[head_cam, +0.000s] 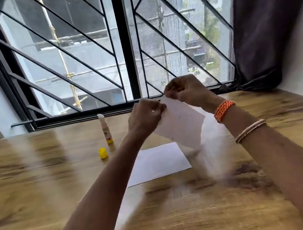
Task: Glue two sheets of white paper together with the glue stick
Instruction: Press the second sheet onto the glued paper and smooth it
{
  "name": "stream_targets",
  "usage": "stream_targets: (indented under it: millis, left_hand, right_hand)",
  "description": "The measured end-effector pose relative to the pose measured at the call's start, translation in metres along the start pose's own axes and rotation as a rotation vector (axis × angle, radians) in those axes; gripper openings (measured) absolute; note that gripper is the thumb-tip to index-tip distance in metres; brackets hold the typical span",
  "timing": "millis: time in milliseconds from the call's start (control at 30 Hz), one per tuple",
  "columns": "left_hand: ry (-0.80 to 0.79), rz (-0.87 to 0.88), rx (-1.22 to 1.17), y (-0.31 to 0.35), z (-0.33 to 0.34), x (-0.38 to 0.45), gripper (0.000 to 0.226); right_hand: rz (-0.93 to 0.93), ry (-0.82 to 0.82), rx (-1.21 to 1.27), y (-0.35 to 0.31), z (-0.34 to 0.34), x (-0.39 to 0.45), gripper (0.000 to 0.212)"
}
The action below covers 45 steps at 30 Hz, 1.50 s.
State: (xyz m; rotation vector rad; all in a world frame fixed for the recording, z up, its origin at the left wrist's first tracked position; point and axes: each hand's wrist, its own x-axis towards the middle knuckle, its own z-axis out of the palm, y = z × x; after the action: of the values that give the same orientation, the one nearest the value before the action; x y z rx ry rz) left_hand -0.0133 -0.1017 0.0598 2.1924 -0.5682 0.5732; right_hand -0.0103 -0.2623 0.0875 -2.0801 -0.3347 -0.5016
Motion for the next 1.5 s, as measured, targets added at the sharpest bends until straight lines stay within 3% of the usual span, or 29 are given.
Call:
stream_targets:
  millis: [100, 167, 233, 267, 400, 500, 667, 767, 967, 1167, 1500]
  left_hand:
    - [0.115, -0.177, -0.136, 0.001, -0.020, -0.012, 0.020]
    - [0.151, -0.367, -0.370, -0.004, -0.035, -0.023, 0.021]
    - [0.176, -0.530, -0.550, -0.012, -0.049, -0.034, 0.023]
    - [0.180, -0.600, -0.610, -0.016, -0.055, -0.040, 0.021]
    - [0.164, -0.788, -0.759, -0.028, -0.067, -0.060, 0.011]
    - [0.089, -0.821, -0.733, -0.036, -0.071, -0.073, 0.013]
    - [0.015, -0.825, -0.608, -0.044, -0.077, -0.086, 0.024]
    - [-0.047, -0.794, -0.553, -0.047, -0.077, -0.092, 0.022]
    - [-0.007, -0.819, -0.482, -0.062, -0.072, -0.092, 0.020]
    - [0.018, -0.851, -0.652, -0.065, -0.068, -0.095, 0.021]
    - [-0.071, -0.924, -0.895, -0.065, -0.076, -0.096, 0.016]
  right_hand:
    - [0.047, 0.055, -0.048, -0.009, -0.001, -0.008, 0.008]
    - [0.167, 0.065, -0.066, -0.008, -0.005, -0.018, 0.035]
    - [0.350, 0.008, 0.093, -0.008, -0.004, -0.035, 0.061]
    - [0.443, -0.042, 0.185, -0.008, -0.001, -0.042, 0.063]
    - [0.618, -0.214, 0.423, -0.008, 0.014, -0.065, 0.034]
    - [0.633, -0.188, 0.445, -0.007, 0.024, -0.073, 0.016]
    - [0.672, -0.162, 0.290, -0.006, 0.035, -0.081, 0.022]
    - [0.700, -0.093, 0.369, -0.003, 0.038, -0.084, 0.017]
    - [0.761, -0.009, 0.470, 0.007, 0.031, -0.095, 0.021]
    - [0.778, 0.017, 0.464, 0.007, 0.032, -0.106, 0.015]
    - [0.779, 0.013, 0.449, 0.000, 0.038, -0.110, 0.045]
